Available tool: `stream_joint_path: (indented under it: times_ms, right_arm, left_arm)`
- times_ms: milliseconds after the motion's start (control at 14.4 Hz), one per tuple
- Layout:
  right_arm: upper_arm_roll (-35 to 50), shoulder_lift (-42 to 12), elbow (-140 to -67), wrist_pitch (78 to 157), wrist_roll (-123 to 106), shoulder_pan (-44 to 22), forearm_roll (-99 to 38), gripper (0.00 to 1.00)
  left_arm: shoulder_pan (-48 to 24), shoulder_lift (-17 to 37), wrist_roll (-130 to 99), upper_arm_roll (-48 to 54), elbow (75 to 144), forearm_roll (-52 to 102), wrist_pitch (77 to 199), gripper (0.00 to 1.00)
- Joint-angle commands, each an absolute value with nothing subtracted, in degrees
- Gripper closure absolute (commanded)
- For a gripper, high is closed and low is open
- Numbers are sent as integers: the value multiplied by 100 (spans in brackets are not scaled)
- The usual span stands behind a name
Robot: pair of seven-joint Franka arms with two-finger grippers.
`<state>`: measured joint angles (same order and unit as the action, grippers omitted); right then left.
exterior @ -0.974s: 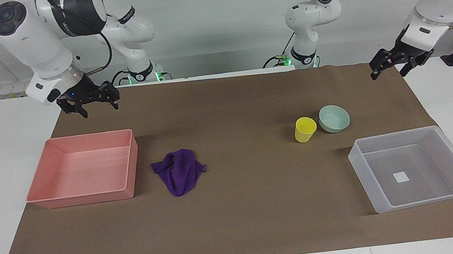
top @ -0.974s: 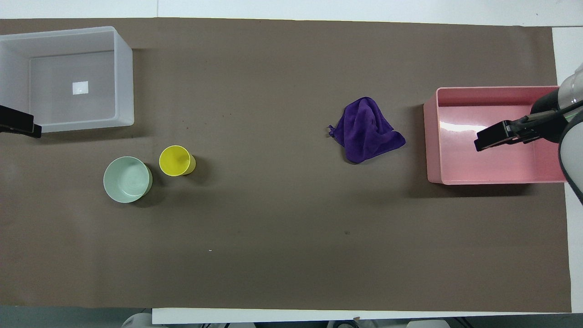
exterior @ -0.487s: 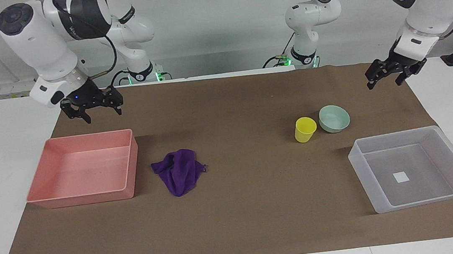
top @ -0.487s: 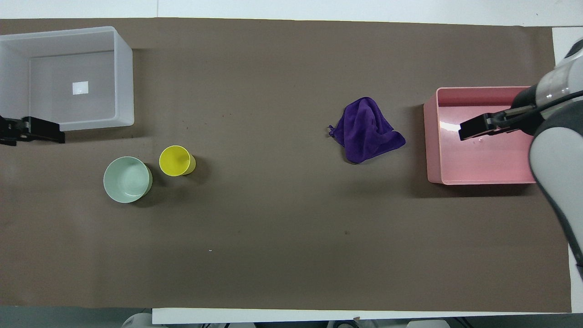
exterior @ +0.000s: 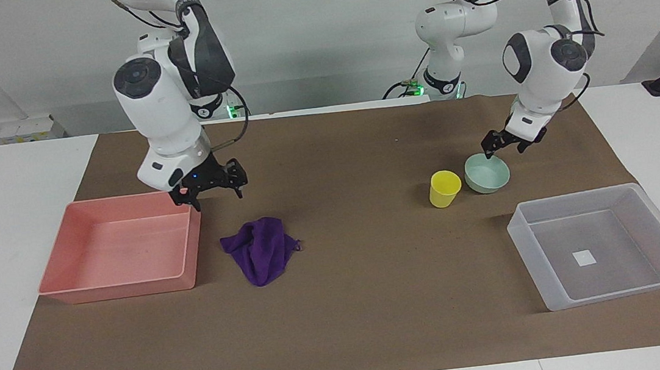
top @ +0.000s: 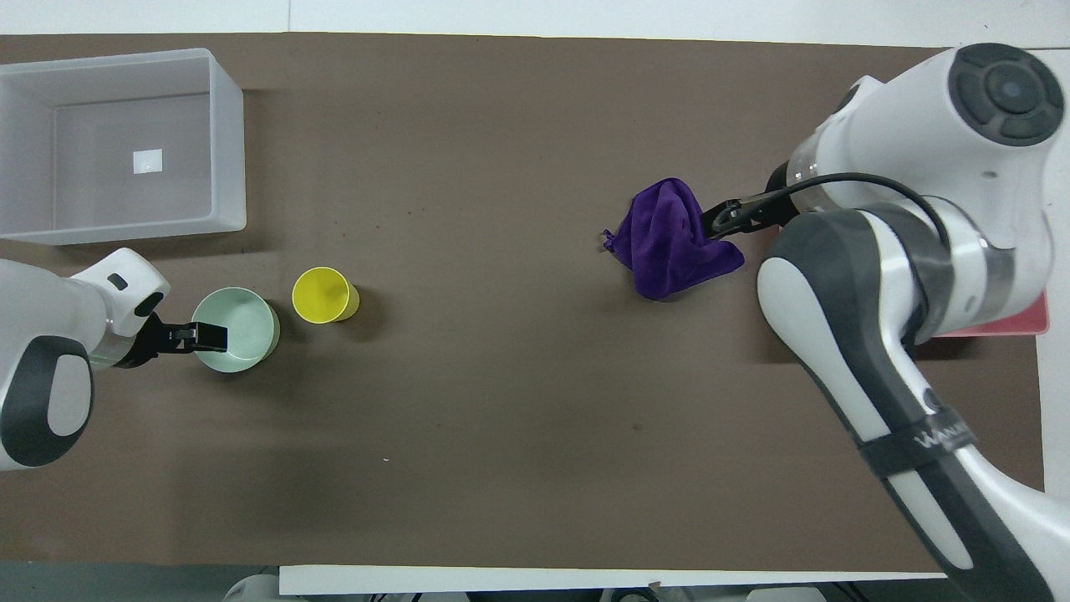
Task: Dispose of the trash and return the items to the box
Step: 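Lift the green cup with the left gripper while the right gripper grasps the cloth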
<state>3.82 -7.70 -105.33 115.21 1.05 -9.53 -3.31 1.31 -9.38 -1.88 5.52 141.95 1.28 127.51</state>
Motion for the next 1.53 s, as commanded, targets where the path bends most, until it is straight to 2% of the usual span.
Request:
stream_joint_path:
  times_ms: [0,70,278,348,487,626,765,835,974,1183,1461]
  right_arm:
    - [360,-1027,-10792,12215,185,-1081,-387,2]
    - [360,-1159,-10845,12434,185,-1125,-395,2]
    - [360,-1537,-10968,12831,220,-1230,-387,3]
    - [360,-1616,-11064,12954,220,-1248,-387,7]
    - [360,-1644,-11232,13096,220,-1310,-387,37]
    - [360,-1644,-11215,12982,237,-1283,-387,71]
    - [352,-1600,-11215,12886,377,-1309,-387,91]
    - [352,-1574,-11206,12763,395,-1310,-387,97]
    - [352,-1477,-11119,12359,396,-1310,-378,100]
    - [317,-1091,-10961,11806,396,-1204,-325,100]
    - [299,-643,-10548,10901,396,-1047,-299,100]
  left_arm:
    - [-262,-809,-981,510,14352,53,13061,95]
    - [-316,-739,-1097,510,14361,53,13087,100]
    - [-325,-721,-1081,510,14370,53,13061,100]
    - [-325,-721,-1081,510,14361,53,13061,100]
    - [-316,-651,-1116,510,14126,53,12999,100]
    - [-264,-431,-968,501,13250,44,12249,100]
    - [-246,-439,-739,492,12274,53,11159,100]
    - [-237,-405,-730,466,11756,61,10710,100]
    - [-37,-20,-581,440,10710,96,10145,100]
    - [403,411,-527,439,10293,263,10824,100]
    - [693,1666,-527,439,9188,228,11416,100]
